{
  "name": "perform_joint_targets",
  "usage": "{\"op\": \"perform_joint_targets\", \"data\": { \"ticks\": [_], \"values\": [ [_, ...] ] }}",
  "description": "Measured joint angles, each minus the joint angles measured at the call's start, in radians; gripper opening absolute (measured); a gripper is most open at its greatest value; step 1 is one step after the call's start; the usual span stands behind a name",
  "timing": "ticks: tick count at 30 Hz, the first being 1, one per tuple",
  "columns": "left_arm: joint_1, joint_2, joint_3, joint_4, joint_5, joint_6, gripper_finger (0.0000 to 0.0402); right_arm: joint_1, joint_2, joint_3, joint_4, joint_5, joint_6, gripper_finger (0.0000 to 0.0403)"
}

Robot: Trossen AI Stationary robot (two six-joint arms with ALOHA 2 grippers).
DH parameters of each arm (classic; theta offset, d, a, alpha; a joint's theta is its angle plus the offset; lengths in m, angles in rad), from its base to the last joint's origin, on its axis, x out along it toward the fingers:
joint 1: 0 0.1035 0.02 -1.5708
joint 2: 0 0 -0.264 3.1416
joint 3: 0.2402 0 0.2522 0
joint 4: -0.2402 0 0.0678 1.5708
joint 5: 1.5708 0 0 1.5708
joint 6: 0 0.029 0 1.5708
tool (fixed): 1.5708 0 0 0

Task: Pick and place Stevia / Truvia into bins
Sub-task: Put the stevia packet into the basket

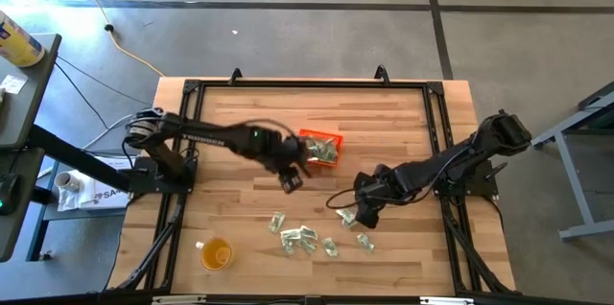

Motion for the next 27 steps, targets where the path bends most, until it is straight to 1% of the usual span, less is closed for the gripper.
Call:
{"op": "perform_joint_targets", "data": {
  "ticks": [2, 4, 7, 10, 12, 13, 16, 18, 20, 23, 25, 27],
  "values": [
    [-0.054, 0.0, 0.0, -0.011, -0.032, -0.048, 0.0219, 0.016, 0.008, 0.0, 0.015, -0.009, 0.022, 0.0249],
    [-0.103, 0.0, 0.0, -0.016, -0.056, -0.101, 0.0209, 0.031, 0.022, 0.0, 0.063, -0.001, 0.005, 0.0249],
    [-0.165, 0.0, 0.0, -0.036, -0.097, -0.187, 0.0194, 0.057, 0.052, 0.0, 0.172, 0.023, -0.078, 0.0249],
    [-0.213, -0.001, -0.015, -0.041, -0.136, -0.264, 0.0181, 0.074, 0.104, 0.0, 0.302, 0.012, -0.184, 0.0249],
    [-0.236, -0.001, -0.02, -0.074, -0.153, -0.3, 0.0174, 0.078, 0.141, 0.0, 0.348, 0.013, -0.189, 0.0249],
    [-0.244, -0.001, -0.021, -0.098, -0.156, -0.308, 0.0171, 0.079, 0.157, 0.0, 0.358, 0.029, -0.17, 0.0249],
    [-0.26, -0.001, -0.021, -0.16, -0.157, -0.312, 0.0166, 0.077, 0.184, 0.0, 0.358, 0.138, -0.098, 0.0249],
    [-0.265, -0.001, -0.021, -0.194, -0.168, -0.311, 0.0166, 0.076, 0.194, 0.0, 0.364, 0.188, -0.075, 0.0249],
    [-0.265, -0.001, -0.021, -0.239, -0.171, -0.304, 0.0167, 0.077, 0.205, 0.0, 0.371, 0.187, -0.077, 0.0249],
    [-0.265, -0.001, -0.021, -0.305, -0.176, -0.304, 0.0167, 0.086, 0.227, 0.0, 0.366, 0.148, -0.078, 0.0249],
    [-0.265, -0.001, -0.021, -0.321, -0.199, -0.295, 0.0166, 0.096, 0.241, 0.0, 0.375, 0.129, -0.057, 0.0249],
    [-0.265, -0.001, -0.021, -0.32, -0.227, -0.271, 0.0166, 0.108, 0.255, 0.0, 0.382, 0.138, -0.056, 0.0249]
  ]
}}
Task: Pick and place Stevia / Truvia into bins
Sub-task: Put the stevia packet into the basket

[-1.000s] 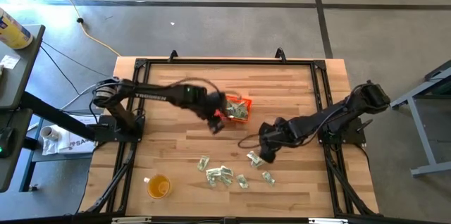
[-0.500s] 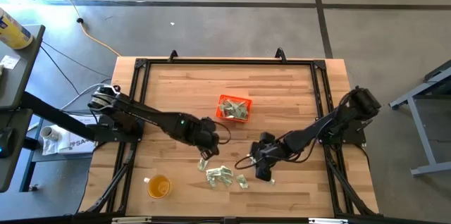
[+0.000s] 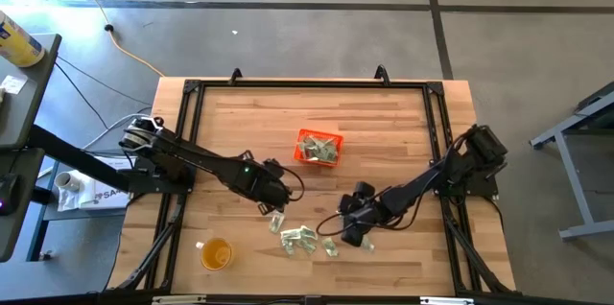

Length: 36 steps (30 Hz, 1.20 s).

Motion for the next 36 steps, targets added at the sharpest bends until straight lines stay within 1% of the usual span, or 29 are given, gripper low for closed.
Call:
{"op": "perform_joint_targets", "data": {
  "ticks": [3, 5, 10, 15, 19, 24, 27, 29, 32, 36],
  "values": [
    [0.0, 0.0, 0.0, 0.0, -0.03, 0.045, 0.0168, 0.012, 0.022, 0.0, -0.003, 0.064, -0.006, 0.0249],
    [0.0, 0.0, 0.0, 0.001, -0.036, 0.069, 0.0168, 0.012, 0.037, 0.0, -0.006, 0.087, 0.0, 0.0249],
    [0.0, 0.0, 0.0, 0.004, -0.037, 0.088, 0.0166, -0.016, 0.052, 0.003, 0.001, 0.033, 0.089, 0.0248],
    [0.0, 0.0, 0.0, 0.004, -0.037, 0.1, 0.0167, -0.038, 0.043, 0.018, 0.008, 0.012, 0.152, 0.0232],
    [0.001, 0.0, -0.001, 0.004, -0.037, 0.1, 0.0166, -0.037, 0.046, 0.034, 0.01, 0.019, 0.135, 0.0221],
    [0.002, 0.0, -0.001, 0.006, -0.037, 0.099, 0.0167, -0.037, 0.055, 0.036, -0.076, 0.019, 0.133, 0.0201],
    [0.002, 0.0, -0.001, 0.006, -0.036, 0.097, 0.0168, -0.04, 0.055, 0.037, -0.112, 0.027, 0.132, 0.0177],
    [0.002, 0.0, -0.001, 0.006, -0.036, 0.09, 0.0168, -0.046, 0.055, 0.037, -0.119, 0.03, 0.132, 0.0152],
    [0.002, 0.0, -0.001, 0.006, -0.024, 0.071, 0.0168, -0.071, 0.054, 0.036, -0.121, 0.005, 0.152, 0.0102],
    [0.001, 0.0, -0.001, -0.002, -0.008, 0.041, 0.0168, -0.122, 0.033, 0.033, -0.112, -0.025, 0.183, 0.0021]
  ]
}}
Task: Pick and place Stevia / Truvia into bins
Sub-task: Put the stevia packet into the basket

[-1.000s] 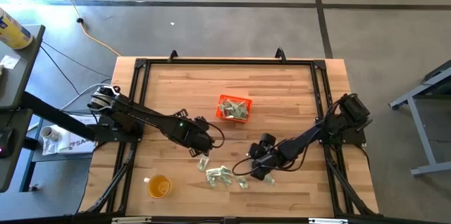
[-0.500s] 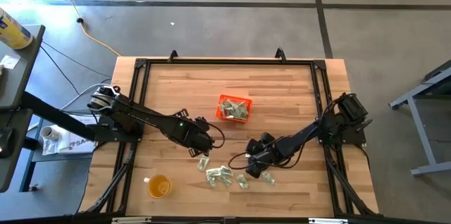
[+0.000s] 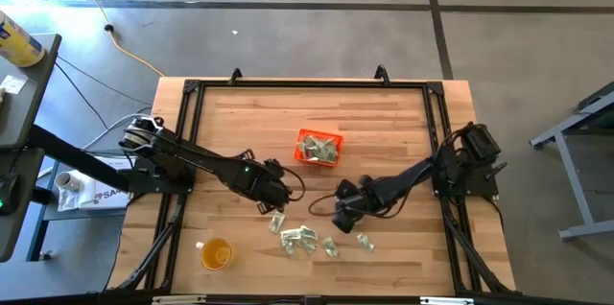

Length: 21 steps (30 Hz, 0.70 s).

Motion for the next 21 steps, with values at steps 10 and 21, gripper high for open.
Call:
{"op": "perform_joint_targets", "data": {
  "ticks": [10, 21],
  "values": [
    [-0.051, -0.048, -0.001, -0.115, 0.031, -0.232, 0.0168, -0.196, -0.186, -0.002, 0.127, 0.118, -0.14, 0.0007],
    [-0.123, -0.111, -0.113, 0.011, 0.104, -0.369, 0.0168, -0.446, -0.176, -0.001, 0.253, -0.215, -0.269, 0.0045]
  ]
}}
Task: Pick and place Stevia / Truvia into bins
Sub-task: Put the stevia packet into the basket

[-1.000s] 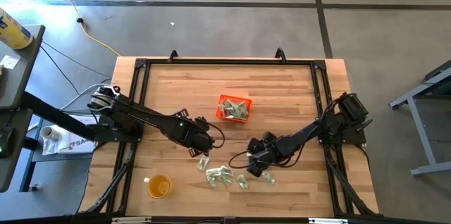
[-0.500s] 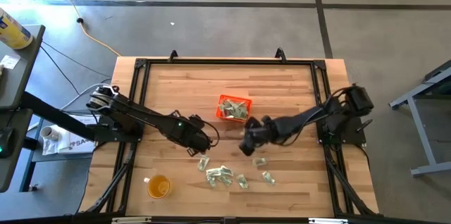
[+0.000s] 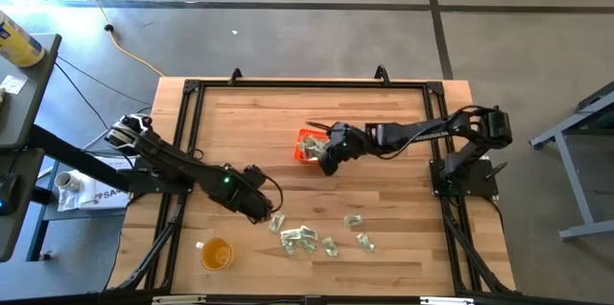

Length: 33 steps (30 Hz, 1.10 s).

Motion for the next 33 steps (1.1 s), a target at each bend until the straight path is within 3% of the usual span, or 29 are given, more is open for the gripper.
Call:
{"op": "perform_joint_targets", "data": {
  "ticks": [4, 10, 13, 23, 33],
  "values": [
    [0.0, -0.001, -0.087, 0.172, 0.065, -0.011, 0.0168, -0.022, 0.001, 0.0, 0.046, -0.056, -0.004, 0.0107],
    [0.0, -0.002, -0.142, 0.27, 0.078, -0.053, 0.0168, -0.031, -0.005, 0.001, 0.055, -0.103, -0.025, 0.02],
    [0.0, -0.001, -0.167, 0.322, 0.081, -0.073, 0.0168, -0.023, -0.005, 0.001, 0.052, -0.118, -0.005, 0.0227],
    [0.0, 0.076, -0.244, 0.647, 0.124, -0.179, 0.0168, 0.031, -0.005, 0.001, 0.007, -0.107, 0.011, 0.0237],
    [0.0, 0.165, -0.245, 0.734, 0.141, -0.2, 0.0168, 0.059, -0.006, 0.001, -0.027, -0.083, 0.038, 0.0239]
  ]
}}
